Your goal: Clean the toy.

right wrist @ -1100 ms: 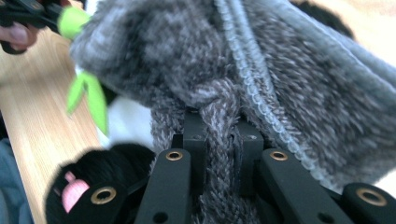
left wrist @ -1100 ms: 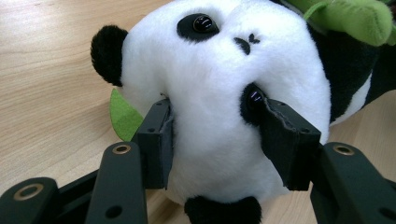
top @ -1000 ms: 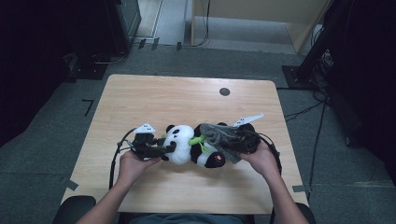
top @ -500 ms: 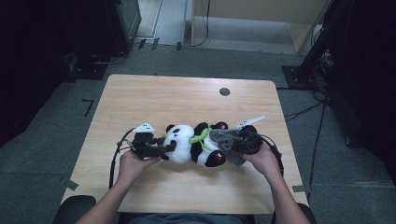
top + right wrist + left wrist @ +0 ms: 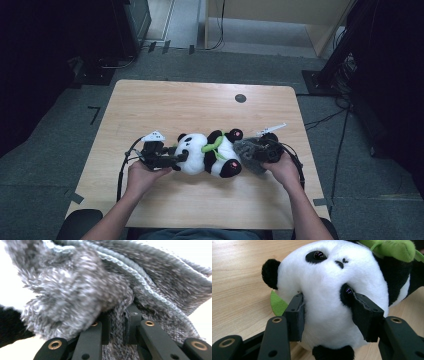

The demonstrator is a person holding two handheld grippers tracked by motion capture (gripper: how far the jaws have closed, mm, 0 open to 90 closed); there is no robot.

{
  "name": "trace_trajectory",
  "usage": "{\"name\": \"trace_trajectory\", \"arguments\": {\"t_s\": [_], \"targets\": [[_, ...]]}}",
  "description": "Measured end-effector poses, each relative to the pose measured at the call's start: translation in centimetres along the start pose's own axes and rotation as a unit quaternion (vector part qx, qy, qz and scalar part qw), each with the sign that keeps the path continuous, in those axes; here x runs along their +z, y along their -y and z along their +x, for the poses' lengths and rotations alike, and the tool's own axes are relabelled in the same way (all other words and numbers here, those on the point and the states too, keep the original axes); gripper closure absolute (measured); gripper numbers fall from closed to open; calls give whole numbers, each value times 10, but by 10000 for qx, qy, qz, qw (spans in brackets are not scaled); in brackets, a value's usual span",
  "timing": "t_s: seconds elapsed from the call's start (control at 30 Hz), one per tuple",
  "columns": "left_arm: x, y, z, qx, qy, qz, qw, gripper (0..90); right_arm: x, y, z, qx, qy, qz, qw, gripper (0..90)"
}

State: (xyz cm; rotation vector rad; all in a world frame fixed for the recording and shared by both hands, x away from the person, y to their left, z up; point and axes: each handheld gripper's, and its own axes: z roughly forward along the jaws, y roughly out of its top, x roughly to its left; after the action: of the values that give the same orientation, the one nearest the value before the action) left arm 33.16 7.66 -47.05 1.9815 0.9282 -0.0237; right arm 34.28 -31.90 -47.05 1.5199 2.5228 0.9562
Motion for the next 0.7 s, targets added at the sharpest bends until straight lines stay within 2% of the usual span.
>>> {"name": "trace_trajectory", "arguments": {"t_s": [0.1,0.17,0.23,0.33,0.37,0.47,0.57,0.7], "targets": [[0,0,0,10,-7,-7,10000,466,-11,-2,1,55,176,-272,9995,798],[0,0,0,-5,0,-8,10000,464,-25,-6,4,186,154,-619,9978,800],[0,0,-1,-1,-8,-21,10000,463,-37,-10,10,155,82,-938,9954,804],[0,0,-2,127,-46,-32,9999,462,-61,-20,25,63,-133,-1511,9884,806],[0,0,-3,134,-55,-38,9999,461,-66,-24,31,-10,-167,-1586,9872,807],[0,0,-4,136,-71,-34,9999,458,-73,-34,48,-270,-262,-1691,9849,810],[-1,0,-5,184,-91,-31,9998,455,-70,-43,67,-516,-396,-1594,9851,812],[-1,0,-6,206,-113,-37,9997,449,-65,-55,96,-879,-596,-1458,9836,813]]}}
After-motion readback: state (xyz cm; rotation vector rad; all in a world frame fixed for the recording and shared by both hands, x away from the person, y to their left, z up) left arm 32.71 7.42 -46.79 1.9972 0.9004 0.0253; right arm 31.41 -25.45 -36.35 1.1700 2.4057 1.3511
